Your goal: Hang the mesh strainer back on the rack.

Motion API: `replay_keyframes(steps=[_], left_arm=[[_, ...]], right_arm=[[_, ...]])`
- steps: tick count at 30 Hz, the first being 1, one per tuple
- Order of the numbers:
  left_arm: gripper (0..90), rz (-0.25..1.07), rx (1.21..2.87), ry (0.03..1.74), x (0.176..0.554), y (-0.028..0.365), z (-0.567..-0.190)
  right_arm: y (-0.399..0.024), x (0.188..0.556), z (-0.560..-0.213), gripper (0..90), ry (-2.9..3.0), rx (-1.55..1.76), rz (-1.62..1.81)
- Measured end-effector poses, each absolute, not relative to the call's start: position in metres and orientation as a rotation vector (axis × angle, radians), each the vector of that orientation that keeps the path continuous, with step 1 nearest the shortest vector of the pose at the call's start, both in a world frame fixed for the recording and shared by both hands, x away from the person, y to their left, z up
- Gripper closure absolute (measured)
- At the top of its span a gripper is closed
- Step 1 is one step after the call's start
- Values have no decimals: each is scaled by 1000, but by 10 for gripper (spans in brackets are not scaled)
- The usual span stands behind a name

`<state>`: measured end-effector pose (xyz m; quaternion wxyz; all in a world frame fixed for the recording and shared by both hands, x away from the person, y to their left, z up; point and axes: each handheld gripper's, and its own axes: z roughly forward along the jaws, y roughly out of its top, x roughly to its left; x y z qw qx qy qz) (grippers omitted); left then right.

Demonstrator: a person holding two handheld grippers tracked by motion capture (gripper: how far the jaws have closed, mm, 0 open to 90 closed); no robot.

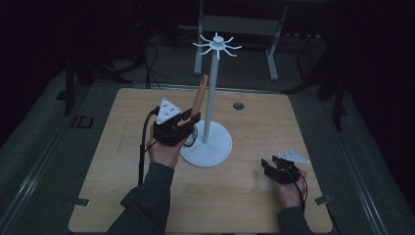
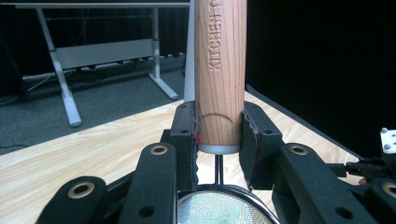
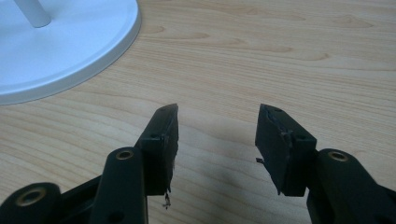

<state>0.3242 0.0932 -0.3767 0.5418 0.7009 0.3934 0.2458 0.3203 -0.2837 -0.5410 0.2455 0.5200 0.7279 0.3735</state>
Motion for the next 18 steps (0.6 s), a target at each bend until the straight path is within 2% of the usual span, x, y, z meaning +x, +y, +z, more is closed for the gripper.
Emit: replay_keyframes(steps=[18], left_arm=[[699, 591, 1605, 944, 320, 99, -369]], right_arm=[[-283, 320, -541, 502, 1988, 1412, 1006]])
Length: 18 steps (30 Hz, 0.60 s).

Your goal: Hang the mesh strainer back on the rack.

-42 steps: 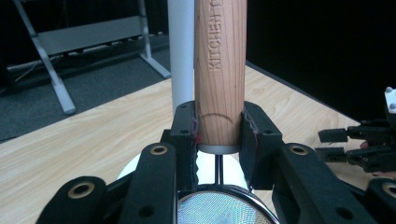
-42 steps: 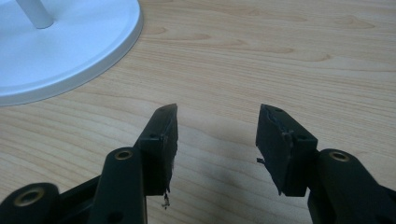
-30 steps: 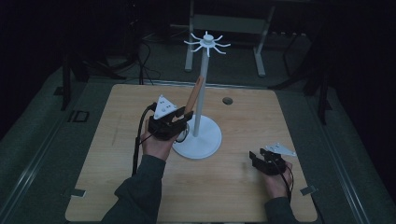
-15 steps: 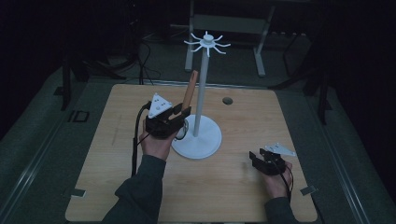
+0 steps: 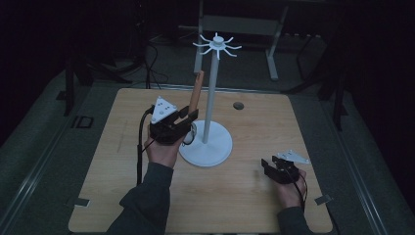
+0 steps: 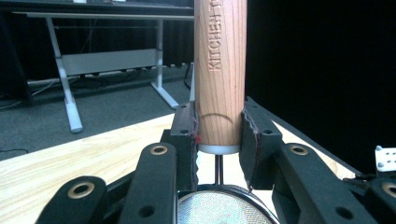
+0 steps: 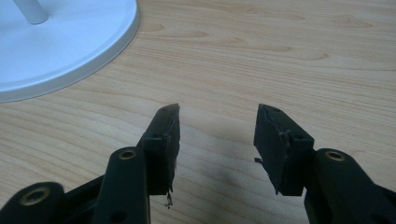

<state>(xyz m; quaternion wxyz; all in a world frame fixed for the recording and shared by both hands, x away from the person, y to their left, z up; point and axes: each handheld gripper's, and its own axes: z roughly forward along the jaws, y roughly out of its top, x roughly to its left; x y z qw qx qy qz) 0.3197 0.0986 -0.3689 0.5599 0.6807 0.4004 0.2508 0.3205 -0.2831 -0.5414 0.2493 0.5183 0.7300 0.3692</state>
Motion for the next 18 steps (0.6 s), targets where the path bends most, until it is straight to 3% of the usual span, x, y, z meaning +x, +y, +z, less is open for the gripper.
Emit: replay_keyframes(steps=[18], left_arm=[[699, 602, 1549, 946, 316, 103, -357]], right_arm=[[-284, 320, -542, 499, 1982, 1425, 1005]])
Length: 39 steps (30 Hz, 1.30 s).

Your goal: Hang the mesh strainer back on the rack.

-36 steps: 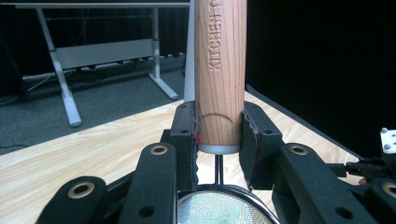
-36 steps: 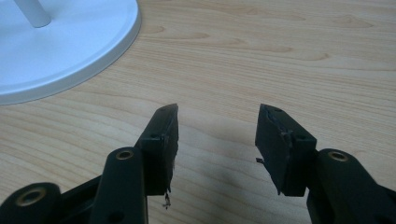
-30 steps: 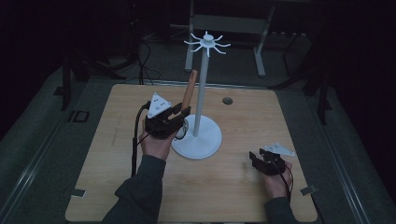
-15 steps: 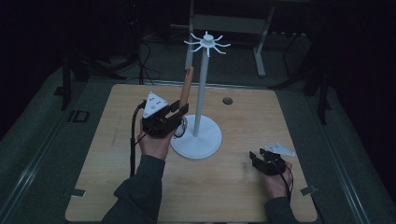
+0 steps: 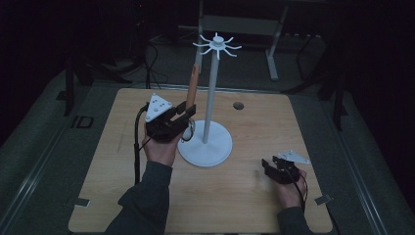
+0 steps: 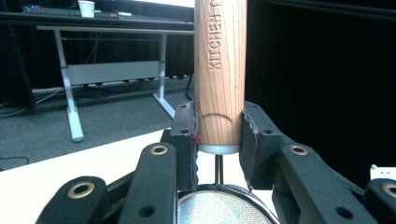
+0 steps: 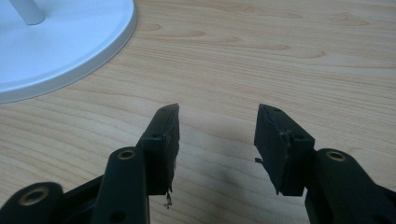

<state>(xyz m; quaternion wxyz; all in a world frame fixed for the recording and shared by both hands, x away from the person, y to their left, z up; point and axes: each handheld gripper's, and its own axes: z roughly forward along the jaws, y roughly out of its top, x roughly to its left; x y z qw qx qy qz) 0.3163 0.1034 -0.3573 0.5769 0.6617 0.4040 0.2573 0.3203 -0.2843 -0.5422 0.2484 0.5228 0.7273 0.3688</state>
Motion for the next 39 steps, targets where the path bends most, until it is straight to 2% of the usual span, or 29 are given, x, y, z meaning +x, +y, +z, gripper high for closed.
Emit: replay_keyframes(steps=[39], left_arm=[[699, 592, 1443, 889, 317, 103, -337]], right_arm=[[-287, 320, -543, 492, 1978, 1434, 1000]])
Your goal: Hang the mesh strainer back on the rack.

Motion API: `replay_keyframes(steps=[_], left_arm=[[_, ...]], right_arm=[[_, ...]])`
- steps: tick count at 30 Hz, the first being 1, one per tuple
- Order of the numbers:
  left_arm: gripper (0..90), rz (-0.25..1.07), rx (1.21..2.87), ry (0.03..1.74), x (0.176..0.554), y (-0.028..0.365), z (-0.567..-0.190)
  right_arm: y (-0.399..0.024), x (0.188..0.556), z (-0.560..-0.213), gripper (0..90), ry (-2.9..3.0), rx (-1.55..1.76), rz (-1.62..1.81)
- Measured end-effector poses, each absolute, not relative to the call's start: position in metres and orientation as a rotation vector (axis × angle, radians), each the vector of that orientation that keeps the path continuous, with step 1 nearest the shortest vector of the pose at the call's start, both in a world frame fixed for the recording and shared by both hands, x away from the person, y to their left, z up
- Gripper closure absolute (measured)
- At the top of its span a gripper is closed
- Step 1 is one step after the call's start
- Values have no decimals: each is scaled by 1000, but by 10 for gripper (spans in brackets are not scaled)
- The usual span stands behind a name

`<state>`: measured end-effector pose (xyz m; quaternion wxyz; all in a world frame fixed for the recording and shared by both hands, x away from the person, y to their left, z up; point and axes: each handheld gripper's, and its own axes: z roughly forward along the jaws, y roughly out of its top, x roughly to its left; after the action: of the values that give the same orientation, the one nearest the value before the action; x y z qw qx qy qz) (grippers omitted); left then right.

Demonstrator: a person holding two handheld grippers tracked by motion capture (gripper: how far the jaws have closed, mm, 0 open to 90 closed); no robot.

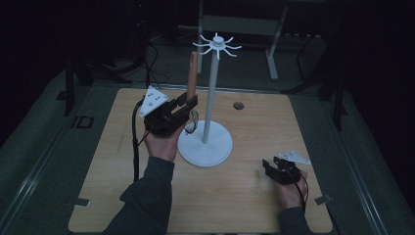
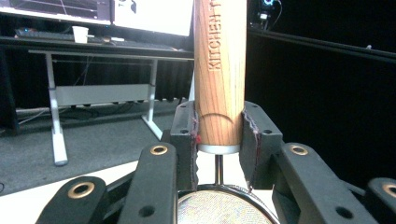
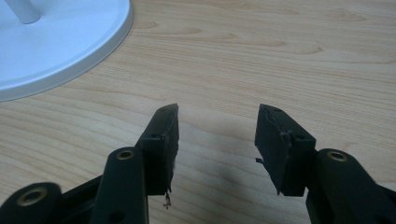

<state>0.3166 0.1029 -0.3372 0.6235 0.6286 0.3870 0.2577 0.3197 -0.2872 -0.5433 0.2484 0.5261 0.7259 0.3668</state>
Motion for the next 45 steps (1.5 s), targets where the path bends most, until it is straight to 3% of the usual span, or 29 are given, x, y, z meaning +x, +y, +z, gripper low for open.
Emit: replay_keyframes(steps=[37, 45], left_arm=[[697, 665, 1542, 915, 340, 78, -328], [601, 669, 1555, 927, 341, 80, -331]], right_arm=[[-289, 317, -544, 486, 1976, 1439, 998], [-290, 317, -544, 485, 1971, 1442, 998]])
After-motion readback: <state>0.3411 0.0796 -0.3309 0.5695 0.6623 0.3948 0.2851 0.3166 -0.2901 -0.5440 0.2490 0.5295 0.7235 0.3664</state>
